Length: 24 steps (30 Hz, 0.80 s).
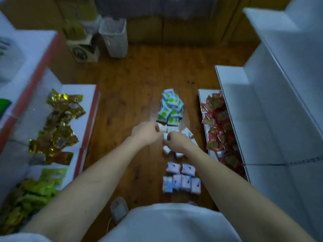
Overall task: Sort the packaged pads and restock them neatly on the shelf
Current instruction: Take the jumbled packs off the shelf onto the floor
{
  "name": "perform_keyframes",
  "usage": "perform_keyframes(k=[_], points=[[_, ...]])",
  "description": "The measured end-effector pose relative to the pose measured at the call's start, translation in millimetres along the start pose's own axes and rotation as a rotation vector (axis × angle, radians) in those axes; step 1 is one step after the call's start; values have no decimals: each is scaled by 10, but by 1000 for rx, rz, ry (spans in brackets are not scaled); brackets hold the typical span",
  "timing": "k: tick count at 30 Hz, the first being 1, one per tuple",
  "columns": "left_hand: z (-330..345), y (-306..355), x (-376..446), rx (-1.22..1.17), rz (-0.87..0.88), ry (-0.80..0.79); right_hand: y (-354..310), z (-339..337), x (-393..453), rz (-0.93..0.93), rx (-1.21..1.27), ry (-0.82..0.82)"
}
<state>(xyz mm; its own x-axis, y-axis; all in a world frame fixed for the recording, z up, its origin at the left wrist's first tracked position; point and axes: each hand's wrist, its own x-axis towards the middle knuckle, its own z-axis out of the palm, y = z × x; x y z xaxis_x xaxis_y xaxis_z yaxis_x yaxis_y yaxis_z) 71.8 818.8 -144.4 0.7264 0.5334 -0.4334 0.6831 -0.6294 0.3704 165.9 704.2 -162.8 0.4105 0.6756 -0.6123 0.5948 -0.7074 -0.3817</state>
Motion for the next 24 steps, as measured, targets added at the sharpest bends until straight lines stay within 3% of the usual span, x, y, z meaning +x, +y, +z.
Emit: perform_keyframes(k=[6, 11, 16, 24], points=[[-1341, -880, -83, 76, 90, 226, -1546, -579, 297, -53, 21, 206], [-2228, -1343, -29, 116, 132, 320, -2373, -1010, 457, -98, 11, 347], [-2965, -1416, 375, 94, 189, 392, -2780, -1620, 761, -106, 7, 509], [-3760, -1312, 1642, 129, 243, 374, -2890, -2581, 1810, -145, 90, 591]])
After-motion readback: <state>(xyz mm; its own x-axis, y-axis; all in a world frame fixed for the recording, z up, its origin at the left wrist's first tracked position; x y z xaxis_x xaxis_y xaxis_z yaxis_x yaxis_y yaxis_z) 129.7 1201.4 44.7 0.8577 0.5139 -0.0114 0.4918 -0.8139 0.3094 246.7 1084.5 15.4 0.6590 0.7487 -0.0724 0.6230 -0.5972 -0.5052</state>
